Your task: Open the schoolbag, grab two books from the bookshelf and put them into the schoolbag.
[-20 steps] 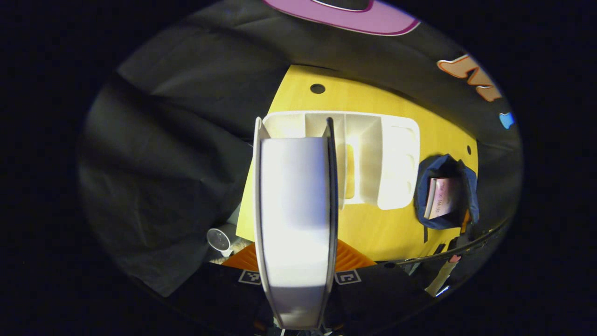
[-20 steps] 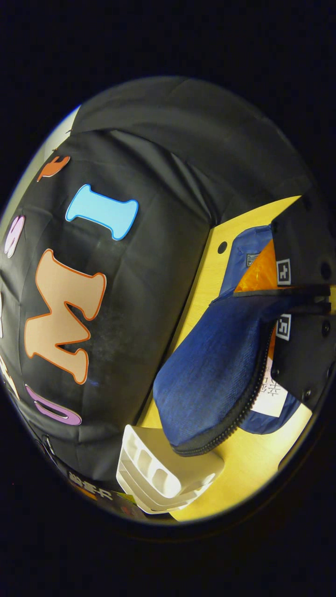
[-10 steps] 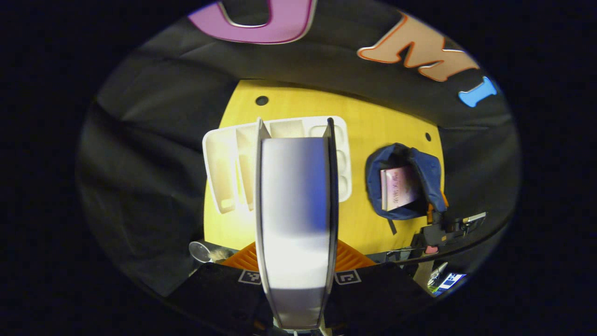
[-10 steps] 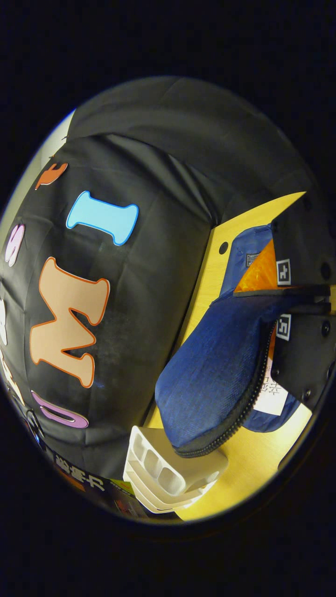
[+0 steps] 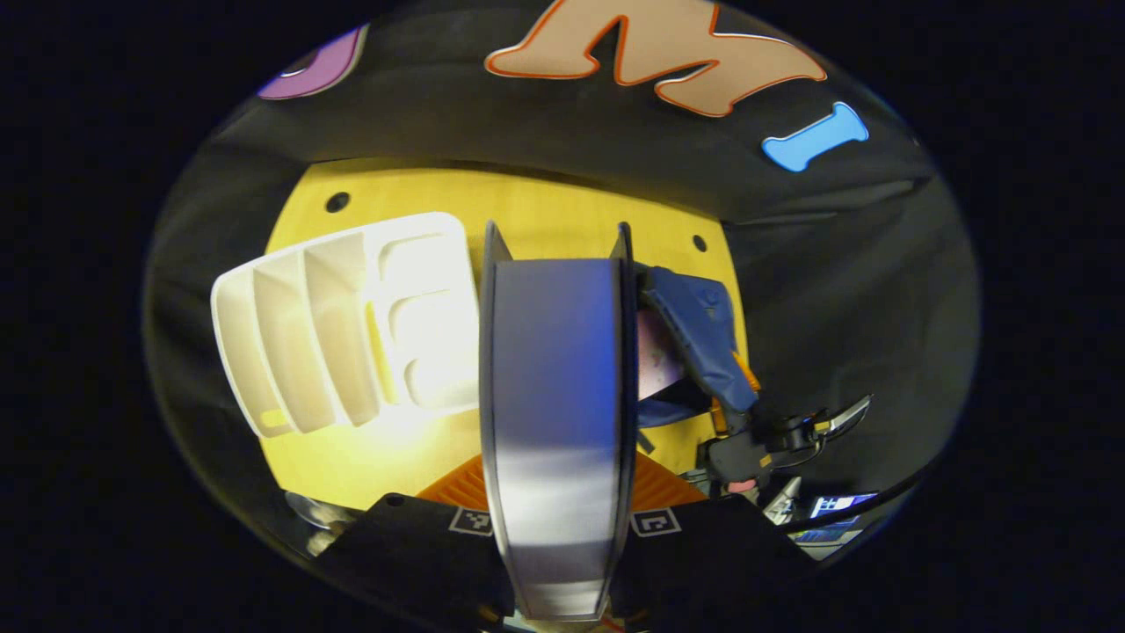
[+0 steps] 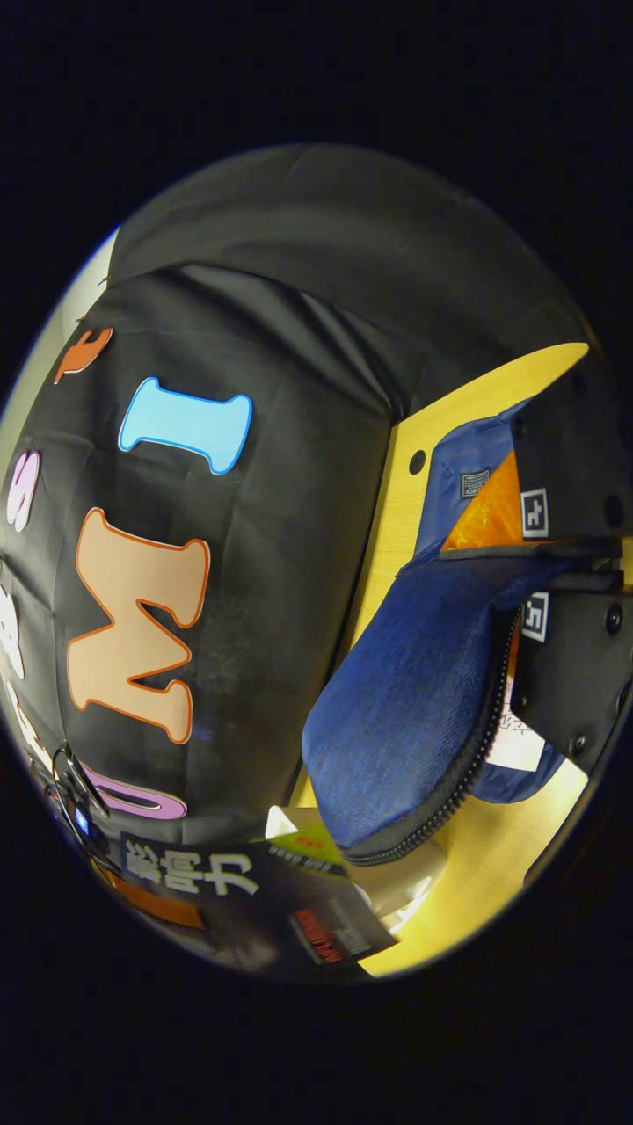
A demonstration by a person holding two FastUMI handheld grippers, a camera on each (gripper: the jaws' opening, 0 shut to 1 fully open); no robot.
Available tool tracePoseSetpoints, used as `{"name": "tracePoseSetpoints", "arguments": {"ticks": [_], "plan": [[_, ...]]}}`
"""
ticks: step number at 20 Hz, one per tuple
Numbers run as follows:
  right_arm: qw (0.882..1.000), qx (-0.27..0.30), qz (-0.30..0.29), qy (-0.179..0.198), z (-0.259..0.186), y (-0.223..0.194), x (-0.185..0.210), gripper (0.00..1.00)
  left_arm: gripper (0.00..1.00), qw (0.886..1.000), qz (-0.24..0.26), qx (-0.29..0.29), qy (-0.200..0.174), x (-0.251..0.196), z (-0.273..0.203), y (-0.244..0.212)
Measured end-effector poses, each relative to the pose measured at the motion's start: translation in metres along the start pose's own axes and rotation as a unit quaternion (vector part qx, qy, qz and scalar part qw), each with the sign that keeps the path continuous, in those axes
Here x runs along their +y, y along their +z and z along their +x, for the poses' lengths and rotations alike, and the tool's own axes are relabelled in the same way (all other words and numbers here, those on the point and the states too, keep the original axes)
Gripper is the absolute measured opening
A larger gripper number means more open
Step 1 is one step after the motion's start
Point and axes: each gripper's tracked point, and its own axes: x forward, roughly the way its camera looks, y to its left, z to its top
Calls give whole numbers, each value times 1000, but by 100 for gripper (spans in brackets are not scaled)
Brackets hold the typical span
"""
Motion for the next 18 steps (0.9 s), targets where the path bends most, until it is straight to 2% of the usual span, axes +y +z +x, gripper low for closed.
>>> {"name": "tracePoseSetpoints", "arguments": {"ticks": [5,10,13,18], "plan": [[1000,1,15,6,0,0,-4,7,39,995,-38,-24,-83,-31,69,8],[1000,0,21,12,2,0,-6,7,39,985,-65,-45,-152,-54,127,10],[1000,-2,26,17,2,1,-6,7,39,977,-78,-58,-192,-64,155,5],[999,-7,29,23,1,1,-5,7,37,953,-112,-103,-261,-91,200,7]]}}
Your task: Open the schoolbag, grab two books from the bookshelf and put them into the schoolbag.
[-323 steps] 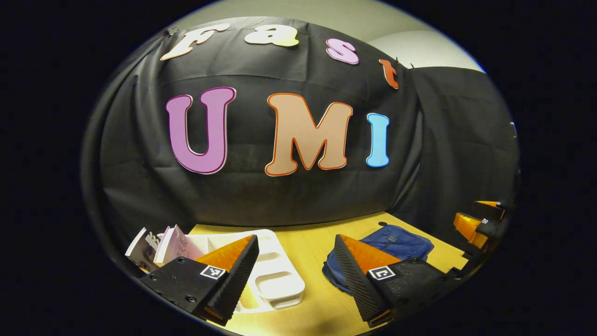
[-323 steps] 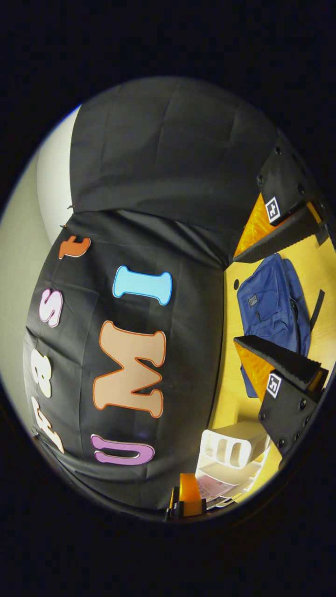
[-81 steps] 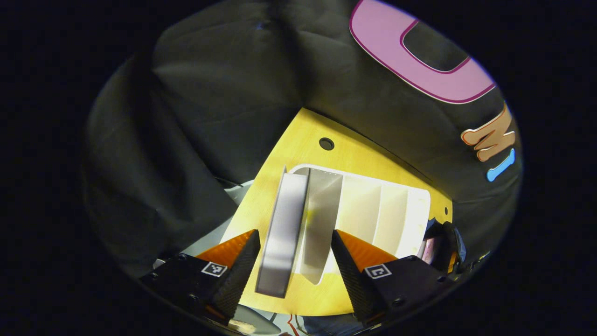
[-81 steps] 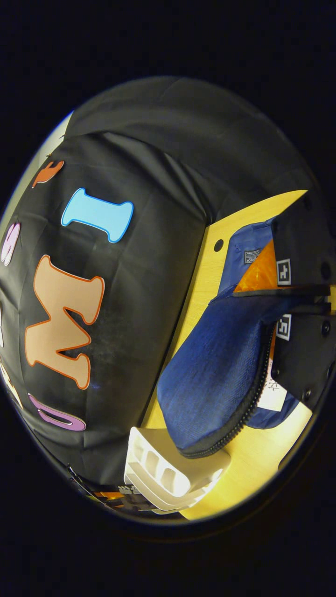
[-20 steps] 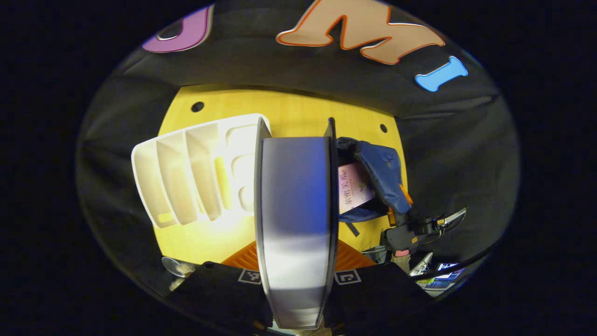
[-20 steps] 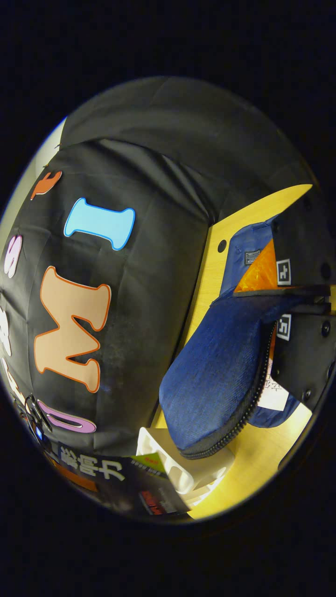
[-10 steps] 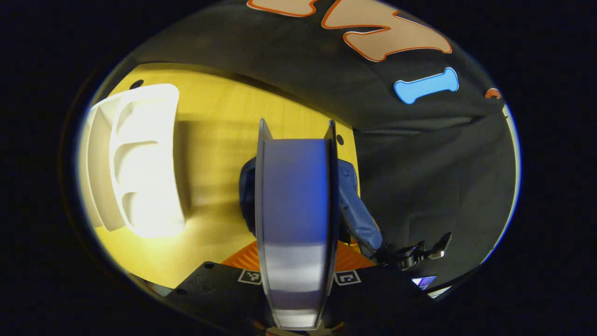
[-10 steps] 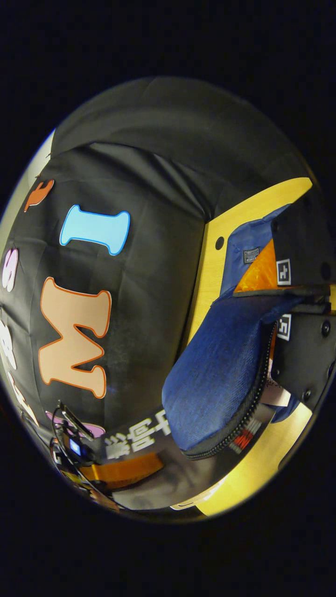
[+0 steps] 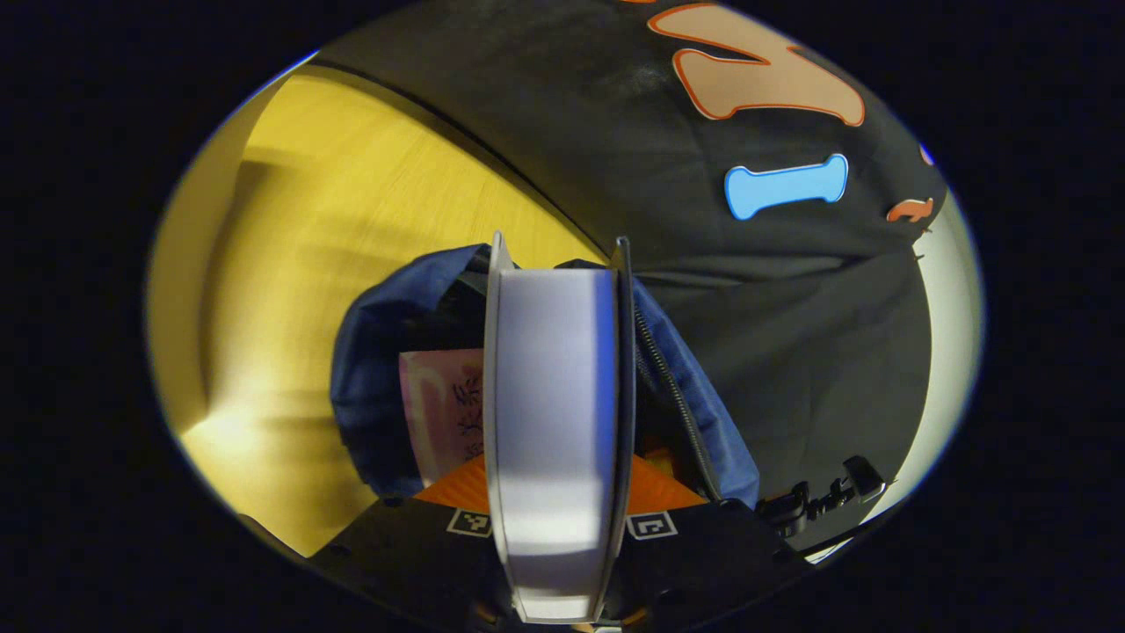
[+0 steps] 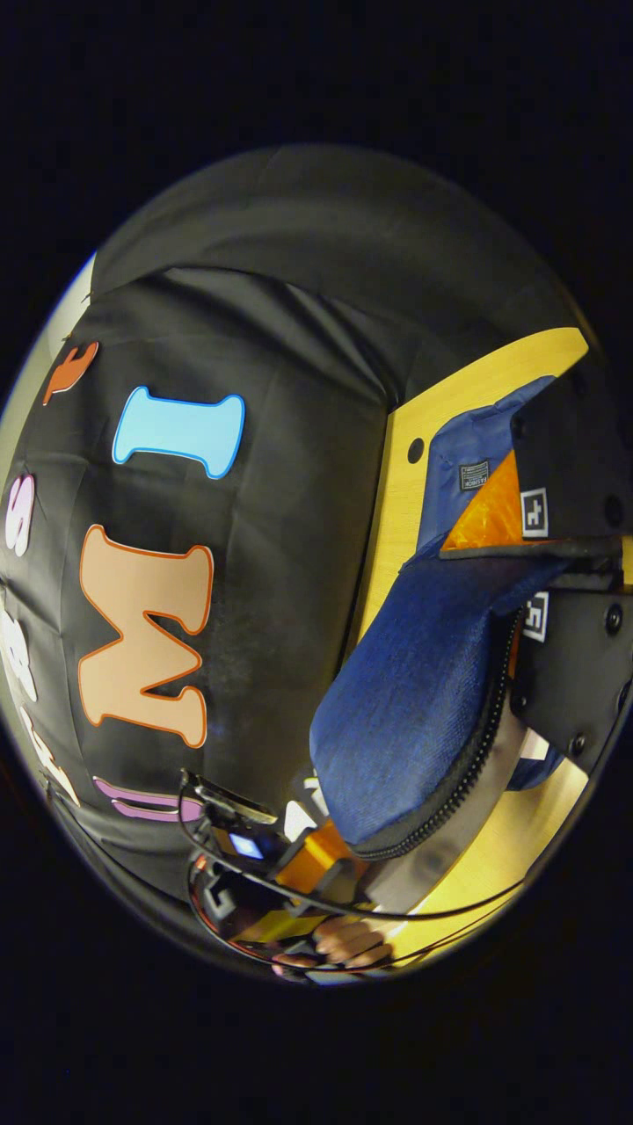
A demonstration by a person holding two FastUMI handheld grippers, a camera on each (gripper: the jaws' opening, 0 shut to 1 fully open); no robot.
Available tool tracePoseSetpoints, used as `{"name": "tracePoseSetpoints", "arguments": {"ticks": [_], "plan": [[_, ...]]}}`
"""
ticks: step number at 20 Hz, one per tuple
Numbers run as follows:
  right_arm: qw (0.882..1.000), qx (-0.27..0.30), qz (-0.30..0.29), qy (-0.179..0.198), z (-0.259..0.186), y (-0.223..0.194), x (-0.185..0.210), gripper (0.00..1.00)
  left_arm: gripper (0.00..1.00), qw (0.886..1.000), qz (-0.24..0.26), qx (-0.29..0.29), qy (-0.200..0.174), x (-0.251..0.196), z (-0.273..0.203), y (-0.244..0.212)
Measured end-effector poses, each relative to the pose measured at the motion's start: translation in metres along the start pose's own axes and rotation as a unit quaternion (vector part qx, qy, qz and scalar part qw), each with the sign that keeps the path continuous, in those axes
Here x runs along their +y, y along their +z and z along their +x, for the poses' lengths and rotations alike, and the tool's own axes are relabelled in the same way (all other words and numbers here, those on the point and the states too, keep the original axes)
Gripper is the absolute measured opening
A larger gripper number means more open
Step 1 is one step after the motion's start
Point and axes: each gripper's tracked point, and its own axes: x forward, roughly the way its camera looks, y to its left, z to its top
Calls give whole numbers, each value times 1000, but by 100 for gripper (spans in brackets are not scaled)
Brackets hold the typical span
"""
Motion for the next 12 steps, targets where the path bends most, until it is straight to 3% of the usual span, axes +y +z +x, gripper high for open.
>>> {"name": "tracePoseSetpoints", "arguments": {"ticks": [5,9,12], "plan": [[1000,-4,6,3,0,1,1,7,38,999,-32,-18,-40,12,38,-7],[1000,-4,9,9,3,1,7,7,37,997,-68,-19,-44,23,70,-9],[1000,-5,-2,12,4,1,9,7,37,996,-68,-16,-52,23,78,-16]]}}
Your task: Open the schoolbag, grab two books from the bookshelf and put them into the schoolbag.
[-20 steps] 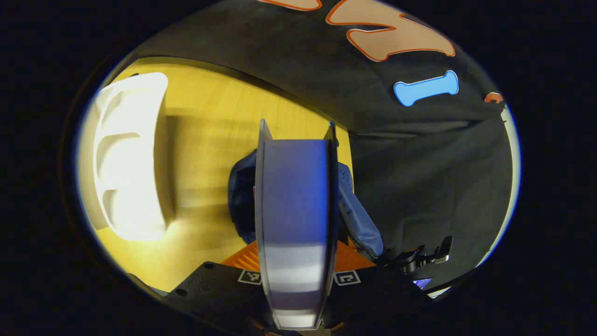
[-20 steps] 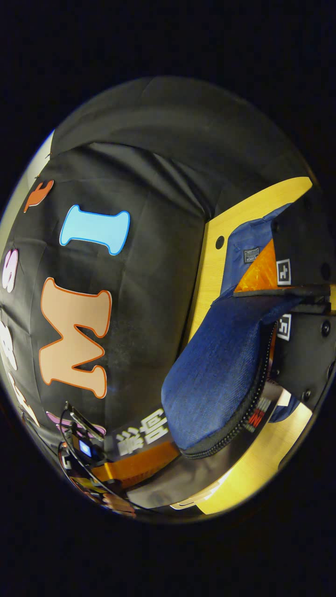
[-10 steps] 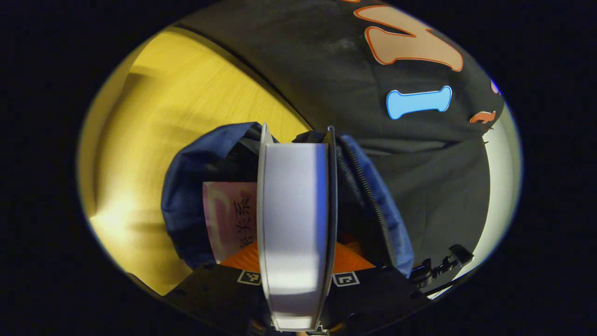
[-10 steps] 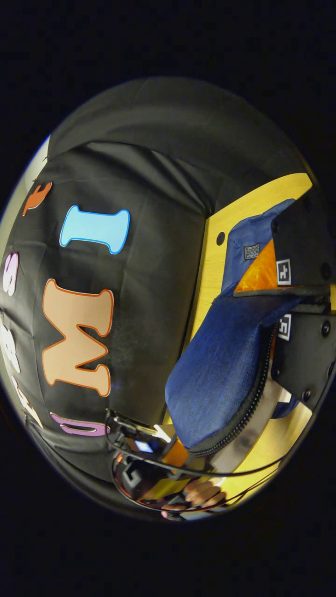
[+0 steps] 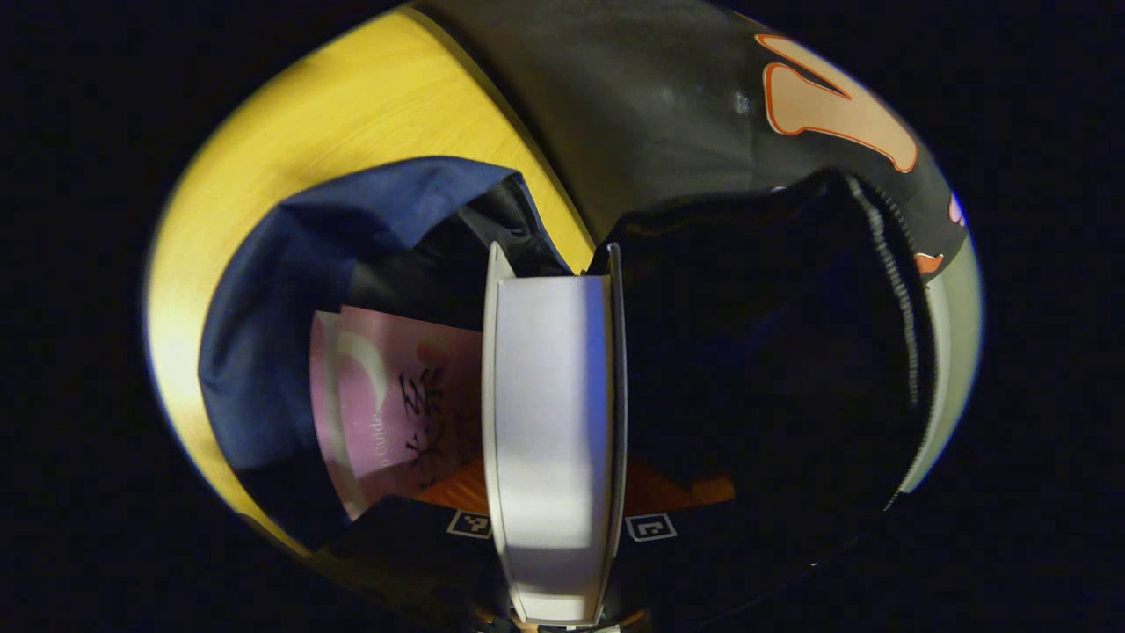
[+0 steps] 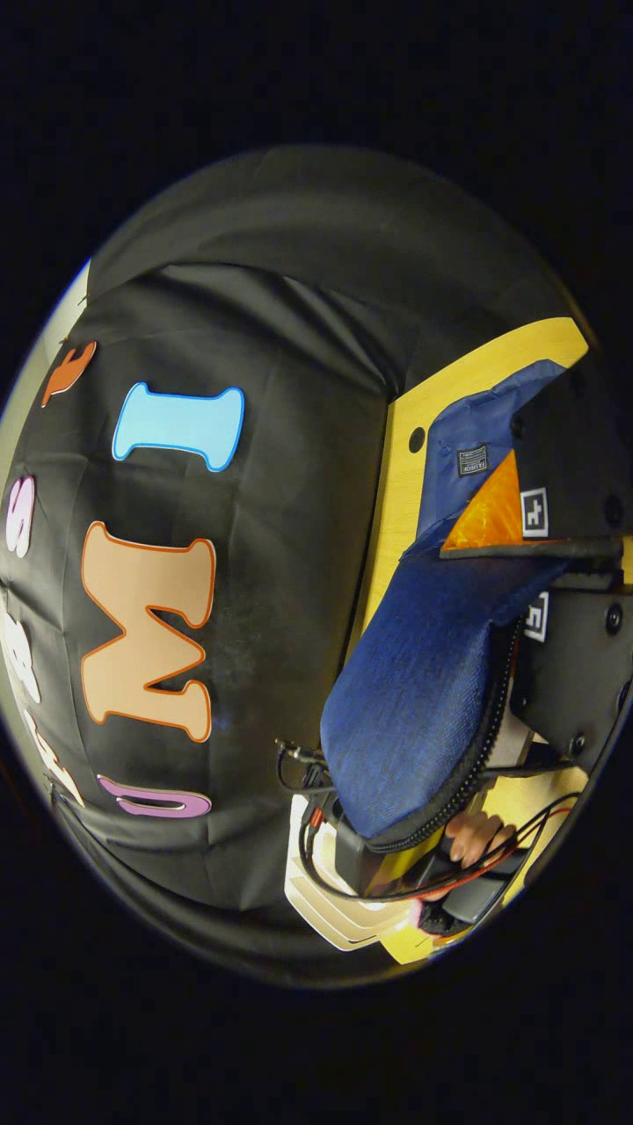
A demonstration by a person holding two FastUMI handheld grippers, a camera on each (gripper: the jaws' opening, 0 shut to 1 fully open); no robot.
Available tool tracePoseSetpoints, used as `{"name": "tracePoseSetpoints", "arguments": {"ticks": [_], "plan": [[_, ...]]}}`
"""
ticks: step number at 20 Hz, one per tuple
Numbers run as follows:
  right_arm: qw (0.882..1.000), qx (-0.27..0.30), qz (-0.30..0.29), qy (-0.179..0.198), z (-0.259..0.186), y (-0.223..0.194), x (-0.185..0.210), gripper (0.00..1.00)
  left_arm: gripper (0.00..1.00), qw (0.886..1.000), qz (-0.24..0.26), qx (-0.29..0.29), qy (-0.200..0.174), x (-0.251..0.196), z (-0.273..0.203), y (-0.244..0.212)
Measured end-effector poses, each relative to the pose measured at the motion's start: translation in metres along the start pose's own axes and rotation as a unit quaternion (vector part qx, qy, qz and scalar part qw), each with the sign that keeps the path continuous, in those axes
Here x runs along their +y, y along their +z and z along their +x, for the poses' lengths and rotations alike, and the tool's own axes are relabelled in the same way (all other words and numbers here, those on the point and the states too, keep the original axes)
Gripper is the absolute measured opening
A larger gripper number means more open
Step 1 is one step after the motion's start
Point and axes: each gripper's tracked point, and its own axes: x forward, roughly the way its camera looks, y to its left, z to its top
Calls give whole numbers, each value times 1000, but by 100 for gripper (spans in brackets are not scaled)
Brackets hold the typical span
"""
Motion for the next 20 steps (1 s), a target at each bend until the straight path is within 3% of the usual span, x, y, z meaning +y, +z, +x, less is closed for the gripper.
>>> {"name": "tracePoseSetpoints", "arguments": {"ticks": [3,6,9,12,15,16,17,19,20], "plan": [[1000,1,3,1,-1,-1,-3,7,39,1000,7,0,14,-3,12,-3],[1000,5,3,4,-1,-2,-4,7,45,997,43,-6,70,12,9,-1],[1000,7,-6,18,-3,-1,0,10,78,991,78,-7,111,11,-10,-1],[999,19,5,43,-10,-2,8,17,82,985,102,-12,139,11,-35,1],[997,27,6,66,-24,-5,18,73,82,979,122,-16,164,6,-67,1],[997,25,5,68,-29,-3,19,84,82,976,131,-20,171,5,-77,2],[998,18,3,62,-34,-1,17,92,83,974,139,-24,176,7,-91,2],[998,12,5,65,-49,2,20,98,83,970,156,-37,180,0,-115,1],[998,17,5,66,-59,0,21,92,82,967,168,-42,186,-1,-129,-1]]}}
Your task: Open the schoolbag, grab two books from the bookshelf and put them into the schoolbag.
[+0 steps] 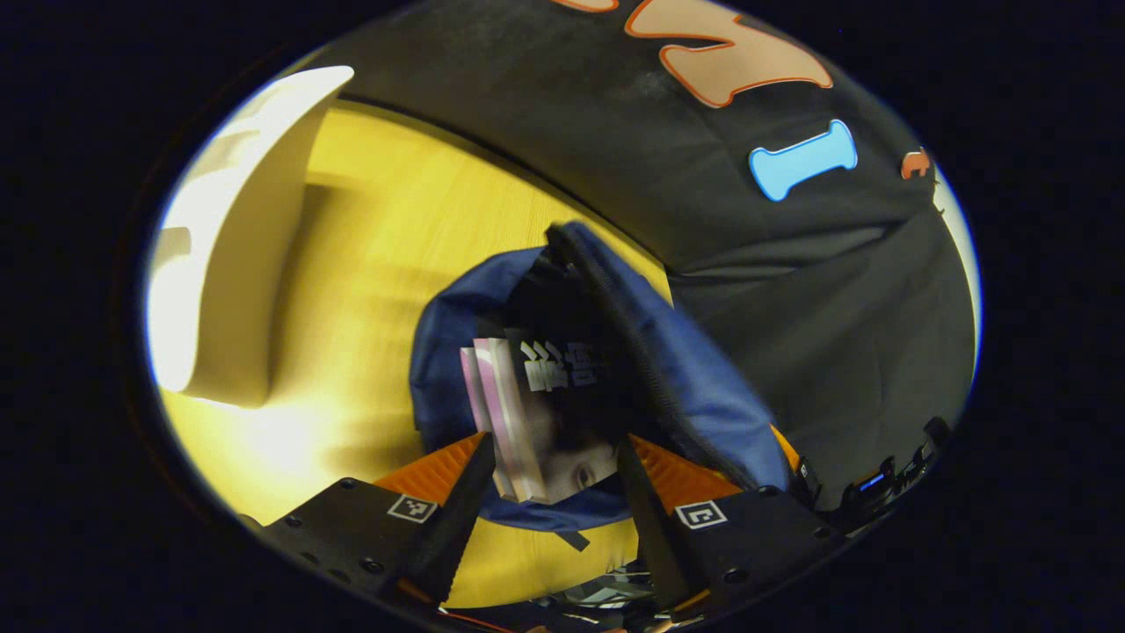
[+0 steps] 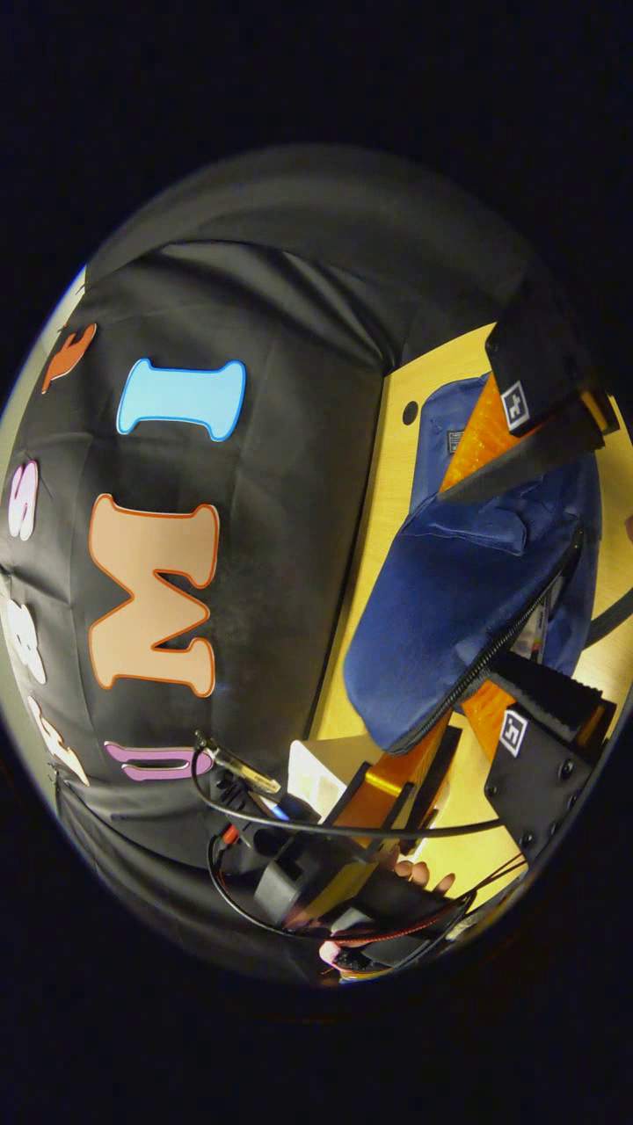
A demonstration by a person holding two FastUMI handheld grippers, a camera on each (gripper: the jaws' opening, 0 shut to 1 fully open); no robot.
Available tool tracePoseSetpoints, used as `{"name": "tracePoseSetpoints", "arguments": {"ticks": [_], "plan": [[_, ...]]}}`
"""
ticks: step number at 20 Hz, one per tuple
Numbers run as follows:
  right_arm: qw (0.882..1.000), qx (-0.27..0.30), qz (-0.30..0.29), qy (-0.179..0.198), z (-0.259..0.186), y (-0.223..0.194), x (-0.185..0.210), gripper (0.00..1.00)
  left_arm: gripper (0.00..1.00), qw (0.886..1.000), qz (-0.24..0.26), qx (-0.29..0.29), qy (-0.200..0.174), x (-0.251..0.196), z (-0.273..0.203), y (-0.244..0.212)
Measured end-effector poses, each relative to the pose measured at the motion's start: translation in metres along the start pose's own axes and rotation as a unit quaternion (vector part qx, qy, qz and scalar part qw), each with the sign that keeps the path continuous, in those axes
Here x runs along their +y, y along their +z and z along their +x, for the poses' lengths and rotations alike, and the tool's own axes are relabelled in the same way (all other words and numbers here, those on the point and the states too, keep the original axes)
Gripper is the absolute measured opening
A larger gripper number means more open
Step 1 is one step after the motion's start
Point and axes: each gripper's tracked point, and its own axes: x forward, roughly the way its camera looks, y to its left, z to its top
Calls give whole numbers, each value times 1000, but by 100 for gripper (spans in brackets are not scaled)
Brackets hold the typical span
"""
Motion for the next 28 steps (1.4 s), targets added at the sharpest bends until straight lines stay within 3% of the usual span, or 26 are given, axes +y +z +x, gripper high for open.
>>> {"name": "tracePoseSetpoints", "arguments": {"ticks": [1,3,6,7,13,16,19,23,25,28], "plan": [[1000,3,1,4,-6,-1,4,98,83,1000,11,-10,10,5,-10,2],[1000,8,6,12,-22,2,12,98,82,999,35,-25,30,13,-35,3],[999,7,27,24,-48,16,31,100,96,996,53,-44,58,24,-71,7],[999,0,41,30,-57,23,39,98,96,995,55,-51,64,27,-84,9],[995,-52,87,-16,-86,70,57,98,97,986,55,-127,91,34,-158,46],[992,-79,83,-57,-90,87,55,95,93,973,72,-179,126,51,-194,72],[987,-100,96,-84,-96,104,53,98,95,952,102,-228,177,72,-227,103],[978,-131,107,-124,-102,124,45,100,95,924,175,-265,213,71,-260,132],[975,-131,108,-142,-104,128,42,94,95,910,216,-274,224,71,-269,141],[972,-135,104,-164,-110,130,41,96,95,907,247,-275,202,55,-269,140]]}}
